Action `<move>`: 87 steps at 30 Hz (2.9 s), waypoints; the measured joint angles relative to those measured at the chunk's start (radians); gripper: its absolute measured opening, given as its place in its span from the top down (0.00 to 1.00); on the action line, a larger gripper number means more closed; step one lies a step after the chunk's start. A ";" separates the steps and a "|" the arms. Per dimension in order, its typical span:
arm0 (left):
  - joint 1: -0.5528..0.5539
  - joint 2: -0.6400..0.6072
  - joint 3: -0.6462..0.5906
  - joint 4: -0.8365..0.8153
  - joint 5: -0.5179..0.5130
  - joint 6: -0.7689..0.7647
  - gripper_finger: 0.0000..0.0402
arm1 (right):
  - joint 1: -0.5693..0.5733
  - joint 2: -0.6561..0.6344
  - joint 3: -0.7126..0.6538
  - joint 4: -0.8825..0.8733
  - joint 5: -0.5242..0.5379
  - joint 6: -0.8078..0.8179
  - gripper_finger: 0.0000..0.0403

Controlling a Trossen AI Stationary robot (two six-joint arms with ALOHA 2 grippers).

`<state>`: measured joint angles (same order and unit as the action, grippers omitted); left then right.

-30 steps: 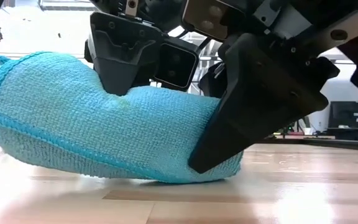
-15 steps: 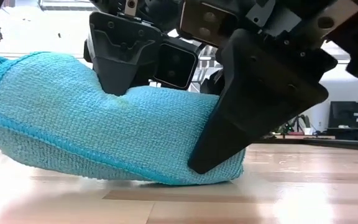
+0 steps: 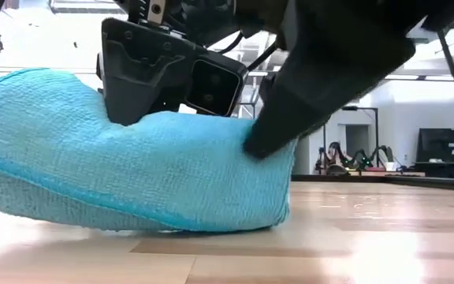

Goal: Roll microfiber towels into tight, uniform cylinder then place into a basket
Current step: Put the rolled blue towel into the blue bin

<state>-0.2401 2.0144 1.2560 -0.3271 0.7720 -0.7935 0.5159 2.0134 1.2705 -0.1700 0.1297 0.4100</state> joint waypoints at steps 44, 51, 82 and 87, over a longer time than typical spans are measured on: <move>0.009 0.001 0.000 0.206 0.085 -0.032 0.91 | 0.027 -0.013 -0.002 0.040 -0.002 -0.043 0.93; 0.009 0.001 0.000 0.206 0.058 -0.032 0.78 | 0.027 -0.013 -0.002 0.042 -0.002 -0.017 0.91; 0.109 -0.340 0.001 -0.119 -0.202 0.261 0.60 | 0.048 -0.197 -0.003 -0.301 0.082 0.024 0.93; 0.129 -0.476 0.001 -0.178 -0.336 0.289 0.60 | 0.003 -0.257 -0.002 -0.345 0.106 -0.011 0.92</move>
<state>-0.1114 1.5388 1.2568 -0.5053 0.4355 -0.5043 0.5191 1.7559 1.2689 -0.5152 0.2354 0.3988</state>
